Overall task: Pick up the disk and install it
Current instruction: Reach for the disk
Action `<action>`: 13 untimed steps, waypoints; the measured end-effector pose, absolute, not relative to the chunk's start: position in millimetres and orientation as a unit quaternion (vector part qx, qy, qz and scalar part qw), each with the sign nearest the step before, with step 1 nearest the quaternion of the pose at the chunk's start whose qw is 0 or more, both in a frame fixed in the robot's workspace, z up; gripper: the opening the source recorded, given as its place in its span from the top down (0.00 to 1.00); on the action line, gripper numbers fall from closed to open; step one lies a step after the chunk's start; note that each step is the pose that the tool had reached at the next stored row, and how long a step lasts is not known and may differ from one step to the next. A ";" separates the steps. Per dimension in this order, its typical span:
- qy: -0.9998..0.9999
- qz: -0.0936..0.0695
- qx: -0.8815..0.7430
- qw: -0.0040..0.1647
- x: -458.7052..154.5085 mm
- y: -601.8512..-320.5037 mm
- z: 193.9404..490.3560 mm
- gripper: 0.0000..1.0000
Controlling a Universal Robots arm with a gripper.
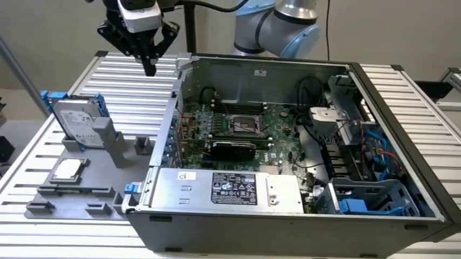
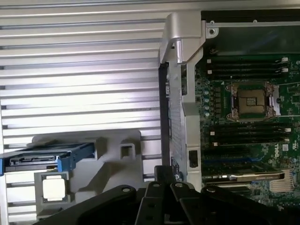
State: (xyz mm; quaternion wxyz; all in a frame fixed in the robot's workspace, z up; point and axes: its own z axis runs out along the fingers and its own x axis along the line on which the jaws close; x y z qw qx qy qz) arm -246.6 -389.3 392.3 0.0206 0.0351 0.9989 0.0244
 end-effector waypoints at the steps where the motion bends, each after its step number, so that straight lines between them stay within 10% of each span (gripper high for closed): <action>1: 0.999 0.024 0.035 0.020 -251.1 -388.7 392.2 1.00; 13: 0.999 0.024 0.035 0.019 -305.4 -384.1 385.5 1.00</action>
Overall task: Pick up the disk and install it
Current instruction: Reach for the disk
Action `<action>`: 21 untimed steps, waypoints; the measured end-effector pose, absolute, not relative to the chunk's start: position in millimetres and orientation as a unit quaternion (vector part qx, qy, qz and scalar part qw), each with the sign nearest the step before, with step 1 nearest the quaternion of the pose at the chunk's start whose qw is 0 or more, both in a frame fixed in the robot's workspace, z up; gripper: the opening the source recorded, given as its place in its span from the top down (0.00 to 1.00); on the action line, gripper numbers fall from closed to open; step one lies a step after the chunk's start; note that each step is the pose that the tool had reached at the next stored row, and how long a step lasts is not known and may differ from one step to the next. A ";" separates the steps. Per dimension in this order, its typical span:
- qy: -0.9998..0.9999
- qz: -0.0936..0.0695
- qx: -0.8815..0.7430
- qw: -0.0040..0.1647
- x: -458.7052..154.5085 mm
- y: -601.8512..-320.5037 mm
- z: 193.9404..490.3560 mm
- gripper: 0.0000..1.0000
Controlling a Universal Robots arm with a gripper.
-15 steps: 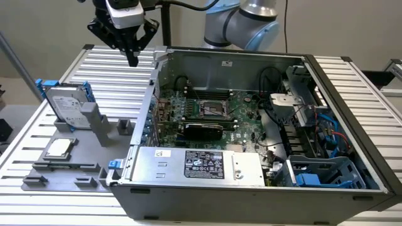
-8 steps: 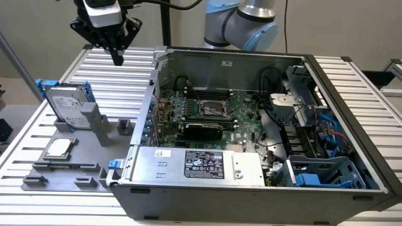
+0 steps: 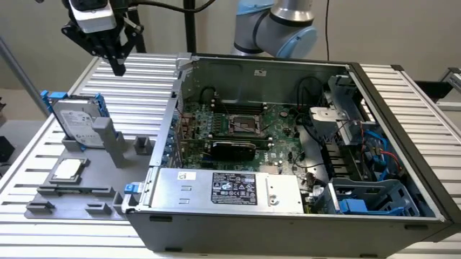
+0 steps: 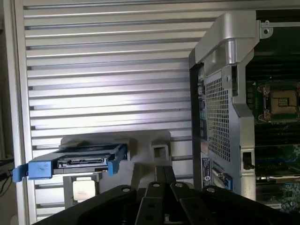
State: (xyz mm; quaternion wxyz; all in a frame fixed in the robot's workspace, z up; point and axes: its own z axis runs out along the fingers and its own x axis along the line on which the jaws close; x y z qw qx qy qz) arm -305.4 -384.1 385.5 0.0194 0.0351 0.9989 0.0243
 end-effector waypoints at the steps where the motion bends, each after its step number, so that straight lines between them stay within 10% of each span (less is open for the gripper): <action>1: 0.999 0.024 0.035 0.019 -309.9 -383.8 384.6 1.00; 21: 0.999 0.024 0.035 0.010 -401.1 -380.6 368.6 1.00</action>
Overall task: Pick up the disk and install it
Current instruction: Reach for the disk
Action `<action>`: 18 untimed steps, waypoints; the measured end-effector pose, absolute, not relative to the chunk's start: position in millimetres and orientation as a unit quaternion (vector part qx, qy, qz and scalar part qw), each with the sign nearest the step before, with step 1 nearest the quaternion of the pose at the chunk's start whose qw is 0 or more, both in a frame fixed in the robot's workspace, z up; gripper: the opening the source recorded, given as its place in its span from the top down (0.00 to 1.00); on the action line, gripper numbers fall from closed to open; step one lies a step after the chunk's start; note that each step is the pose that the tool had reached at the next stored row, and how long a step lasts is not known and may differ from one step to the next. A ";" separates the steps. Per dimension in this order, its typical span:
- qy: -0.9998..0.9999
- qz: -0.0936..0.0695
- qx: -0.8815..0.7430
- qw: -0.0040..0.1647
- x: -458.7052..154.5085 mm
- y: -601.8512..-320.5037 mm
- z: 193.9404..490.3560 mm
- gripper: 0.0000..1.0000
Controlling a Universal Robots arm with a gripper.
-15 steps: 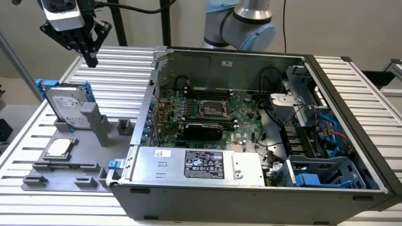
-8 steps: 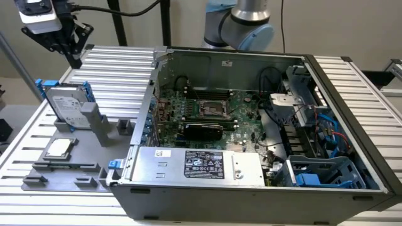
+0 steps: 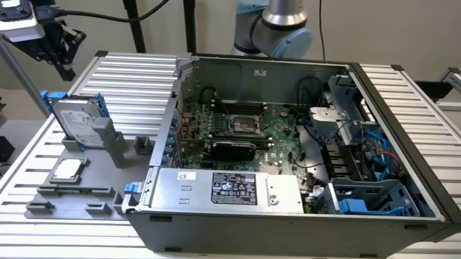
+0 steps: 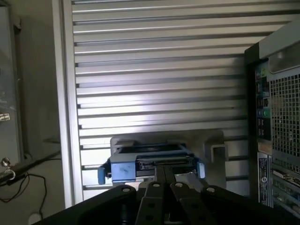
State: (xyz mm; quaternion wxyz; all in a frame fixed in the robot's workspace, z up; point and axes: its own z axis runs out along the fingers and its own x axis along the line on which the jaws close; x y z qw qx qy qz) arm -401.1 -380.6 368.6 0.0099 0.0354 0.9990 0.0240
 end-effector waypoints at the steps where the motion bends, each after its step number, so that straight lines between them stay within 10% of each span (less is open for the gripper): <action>1: 0.999 0.024 0.035 0.009 -405.7 -380.6 367.8 1.00; 18: 0.999 0.023 0.025 0.002 -433.7 -381.3 361.2 1.00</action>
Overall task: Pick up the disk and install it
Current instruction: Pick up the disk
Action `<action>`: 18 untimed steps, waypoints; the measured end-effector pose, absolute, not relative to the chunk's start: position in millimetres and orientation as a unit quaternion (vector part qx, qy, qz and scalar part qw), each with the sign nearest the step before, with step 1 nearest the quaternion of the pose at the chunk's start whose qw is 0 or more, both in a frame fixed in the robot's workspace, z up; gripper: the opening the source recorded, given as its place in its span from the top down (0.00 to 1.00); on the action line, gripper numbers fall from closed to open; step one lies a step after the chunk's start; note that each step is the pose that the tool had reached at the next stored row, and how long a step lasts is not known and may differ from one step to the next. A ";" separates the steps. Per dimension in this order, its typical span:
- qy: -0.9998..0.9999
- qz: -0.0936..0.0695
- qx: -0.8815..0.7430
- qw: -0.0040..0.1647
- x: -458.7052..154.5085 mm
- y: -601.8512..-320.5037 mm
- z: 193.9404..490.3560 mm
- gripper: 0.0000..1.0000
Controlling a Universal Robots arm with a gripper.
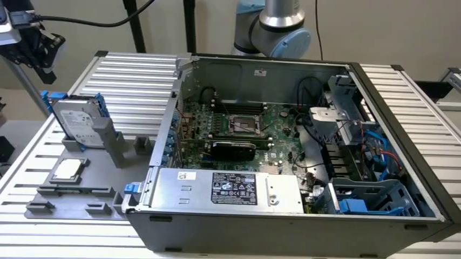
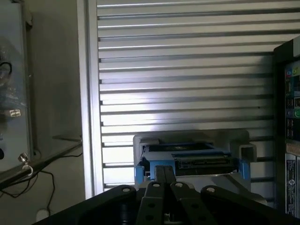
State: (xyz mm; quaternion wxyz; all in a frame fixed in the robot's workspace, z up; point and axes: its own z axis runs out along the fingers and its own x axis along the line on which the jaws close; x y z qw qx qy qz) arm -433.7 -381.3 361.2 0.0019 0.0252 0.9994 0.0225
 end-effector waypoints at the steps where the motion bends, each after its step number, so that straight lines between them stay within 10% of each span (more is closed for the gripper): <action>1: 0.999 0.023 0.025 0.002 -433.7 -381.3 361.2 1.00; 18: 0.999 0.023 0.025 0.002 -429.4 -381.6 361.1 1.00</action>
